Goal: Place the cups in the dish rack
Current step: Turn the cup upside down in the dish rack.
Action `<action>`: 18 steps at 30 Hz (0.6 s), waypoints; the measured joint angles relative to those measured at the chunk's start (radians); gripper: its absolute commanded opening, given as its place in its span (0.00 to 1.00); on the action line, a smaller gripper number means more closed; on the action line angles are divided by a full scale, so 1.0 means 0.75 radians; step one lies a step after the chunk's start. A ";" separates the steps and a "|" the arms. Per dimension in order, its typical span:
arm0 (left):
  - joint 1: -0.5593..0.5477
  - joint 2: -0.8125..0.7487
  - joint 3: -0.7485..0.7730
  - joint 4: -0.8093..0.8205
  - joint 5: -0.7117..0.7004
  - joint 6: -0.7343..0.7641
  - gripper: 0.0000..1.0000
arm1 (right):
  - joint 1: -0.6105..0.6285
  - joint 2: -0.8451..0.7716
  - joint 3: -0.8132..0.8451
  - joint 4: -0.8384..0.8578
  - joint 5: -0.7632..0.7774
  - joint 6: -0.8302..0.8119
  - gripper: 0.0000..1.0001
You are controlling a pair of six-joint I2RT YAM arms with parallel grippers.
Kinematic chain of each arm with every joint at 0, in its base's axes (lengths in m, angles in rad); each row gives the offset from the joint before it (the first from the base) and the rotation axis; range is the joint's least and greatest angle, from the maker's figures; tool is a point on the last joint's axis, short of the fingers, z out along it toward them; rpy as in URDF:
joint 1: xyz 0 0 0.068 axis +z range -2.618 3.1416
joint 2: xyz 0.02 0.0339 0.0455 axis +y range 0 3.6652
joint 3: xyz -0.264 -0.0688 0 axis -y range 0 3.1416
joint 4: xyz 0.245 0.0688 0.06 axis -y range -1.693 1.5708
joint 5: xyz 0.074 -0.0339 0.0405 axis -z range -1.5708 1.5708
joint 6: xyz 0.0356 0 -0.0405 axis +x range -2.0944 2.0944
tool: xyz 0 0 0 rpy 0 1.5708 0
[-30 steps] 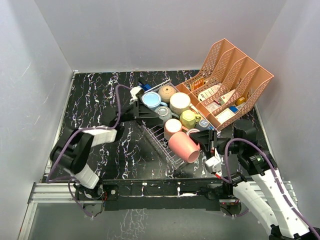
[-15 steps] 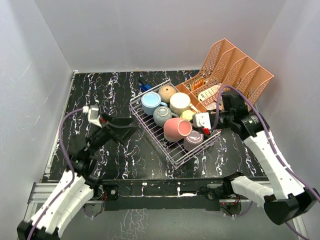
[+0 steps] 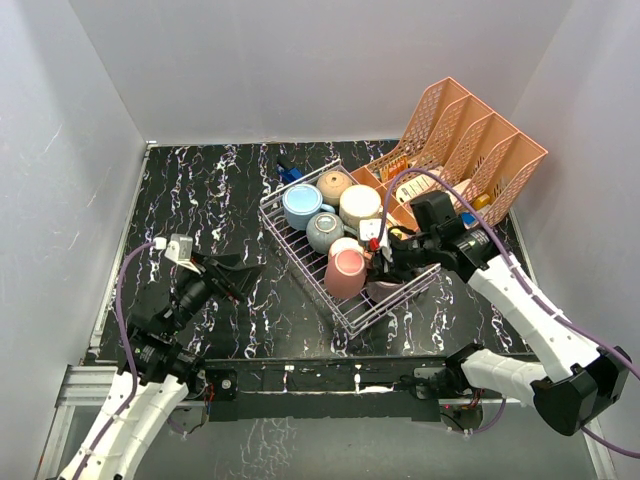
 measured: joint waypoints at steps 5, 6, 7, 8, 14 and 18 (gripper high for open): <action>-0.001 -0.048 0.000 -0.060 -0.020 0.016 0.97 | 0.046 0.001 -0.079 0.106 0.080 0.175 0.08; -0.001 -0.057 0.000 -0.074 -0.020 0.017 0.97 | 0.048 0.001 -0.094 0.126 0.091 0.201 0.08; -0.001 -0.066 0.000 -0.085 -0.021 0.020 0.97 | 0.052 0.001 -0.112 0.150 0.107 0.232 0.08; -0.001 -0.075 0.000 -0.096 -0.022 0.021 0.97 | 0.055 0.001 -0.127 0.166 0.122 0.258 0.08; 0.000 -0.148 -0.005 -0.141 -0.036 0.021 0.97 | 0.070 0.000 -0.201 0.247 0.196 0.384 0.08; -0.001 -0.160 -0.007 -0.148 -0.046 0.021 0.97 | 0.093 -0.008 -0.247 0.273 0.230 0.431 0.08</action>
